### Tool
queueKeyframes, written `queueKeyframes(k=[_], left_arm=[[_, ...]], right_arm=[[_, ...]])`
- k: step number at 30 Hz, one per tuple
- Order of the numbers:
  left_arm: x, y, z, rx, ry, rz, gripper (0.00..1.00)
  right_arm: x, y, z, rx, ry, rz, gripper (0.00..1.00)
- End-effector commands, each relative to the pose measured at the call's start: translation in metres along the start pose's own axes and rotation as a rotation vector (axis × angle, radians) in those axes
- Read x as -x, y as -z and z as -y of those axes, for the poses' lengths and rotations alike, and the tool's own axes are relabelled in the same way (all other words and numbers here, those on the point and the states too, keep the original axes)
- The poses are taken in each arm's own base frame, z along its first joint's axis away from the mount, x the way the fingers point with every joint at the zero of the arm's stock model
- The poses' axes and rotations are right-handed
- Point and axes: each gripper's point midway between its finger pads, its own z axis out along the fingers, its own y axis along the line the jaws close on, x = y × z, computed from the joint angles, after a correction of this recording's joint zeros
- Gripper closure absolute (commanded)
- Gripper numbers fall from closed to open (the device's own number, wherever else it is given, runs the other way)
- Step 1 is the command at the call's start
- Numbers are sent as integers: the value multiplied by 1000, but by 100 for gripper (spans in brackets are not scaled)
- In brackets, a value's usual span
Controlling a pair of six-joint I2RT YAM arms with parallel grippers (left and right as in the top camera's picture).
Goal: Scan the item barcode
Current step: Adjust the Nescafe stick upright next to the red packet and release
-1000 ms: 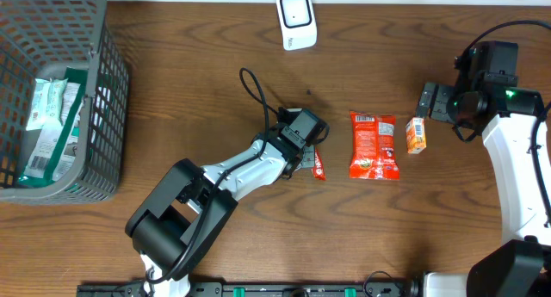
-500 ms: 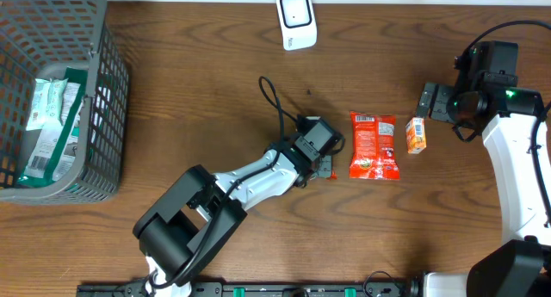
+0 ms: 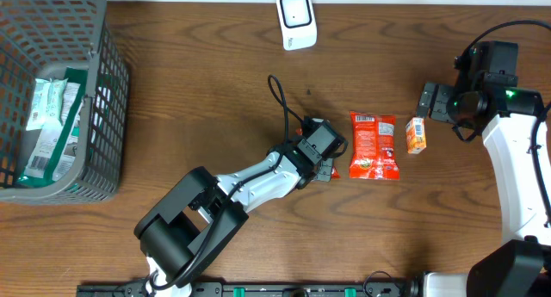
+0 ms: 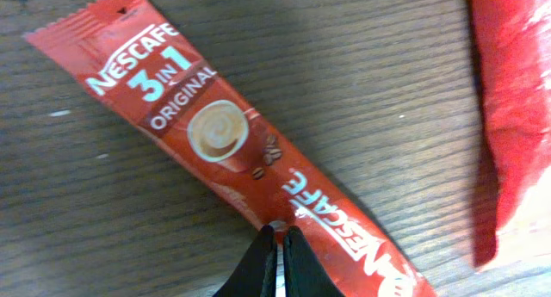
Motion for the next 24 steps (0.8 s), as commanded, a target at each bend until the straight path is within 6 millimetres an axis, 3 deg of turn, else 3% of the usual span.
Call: queueKeyframes(k=[1, 14, 24], left_arm=[[-9, -7, -14, 59, -25, -19, 93], [-2, -7, -41, 174, 92, 22, 93], [-4, -26, -42, 163, 100, 22, 89]], right_arm=[[4, 4, 1, 3, -20, 13, 1], [4, 4, 1, 3, -21, 13, 1], [4, 4, 1, 3, -20, 13, 1]])
